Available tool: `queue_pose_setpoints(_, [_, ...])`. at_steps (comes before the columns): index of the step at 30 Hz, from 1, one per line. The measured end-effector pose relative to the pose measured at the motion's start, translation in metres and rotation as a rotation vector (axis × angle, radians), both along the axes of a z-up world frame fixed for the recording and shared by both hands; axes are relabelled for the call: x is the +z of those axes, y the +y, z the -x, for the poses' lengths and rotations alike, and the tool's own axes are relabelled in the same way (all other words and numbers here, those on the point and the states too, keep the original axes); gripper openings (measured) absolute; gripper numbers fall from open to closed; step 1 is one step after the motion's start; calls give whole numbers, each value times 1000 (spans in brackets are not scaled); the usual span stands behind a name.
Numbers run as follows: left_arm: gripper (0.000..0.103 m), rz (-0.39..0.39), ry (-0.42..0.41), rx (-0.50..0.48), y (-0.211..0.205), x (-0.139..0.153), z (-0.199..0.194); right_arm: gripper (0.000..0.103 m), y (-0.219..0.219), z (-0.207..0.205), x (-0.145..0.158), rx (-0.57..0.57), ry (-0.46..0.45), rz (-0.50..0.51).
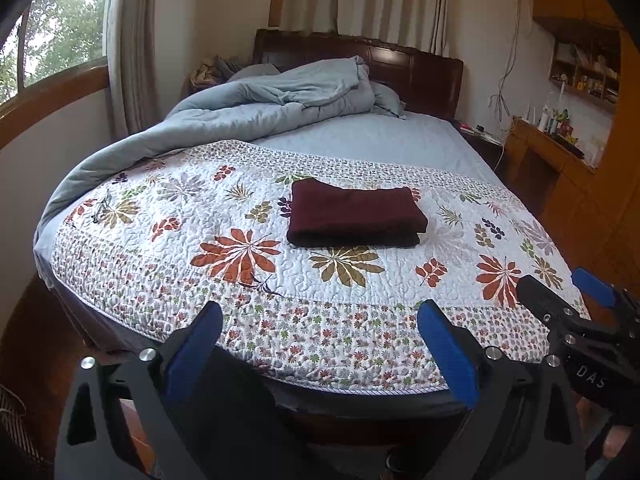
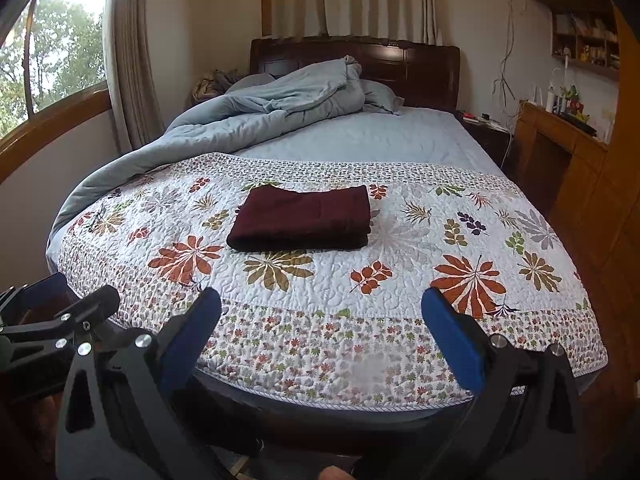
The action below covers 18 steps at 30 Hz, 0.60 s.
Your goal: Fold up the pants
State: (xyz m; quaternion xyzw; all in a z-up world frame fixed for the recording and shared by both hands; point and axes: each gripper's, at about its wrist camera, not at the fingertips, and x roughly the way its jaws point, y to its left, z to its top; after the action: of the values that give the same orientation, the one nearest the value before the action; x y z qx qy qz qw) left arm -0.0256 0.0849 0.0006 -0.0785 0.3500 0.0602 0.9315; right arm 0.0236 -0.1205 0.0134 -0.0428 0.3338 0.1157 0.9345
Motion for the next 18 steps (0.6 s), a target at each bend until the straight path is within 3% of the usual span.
queue_pose_setpoints(18, [98,-3,4,-2,-3,4,4,100,1,2,0,0,5,0])
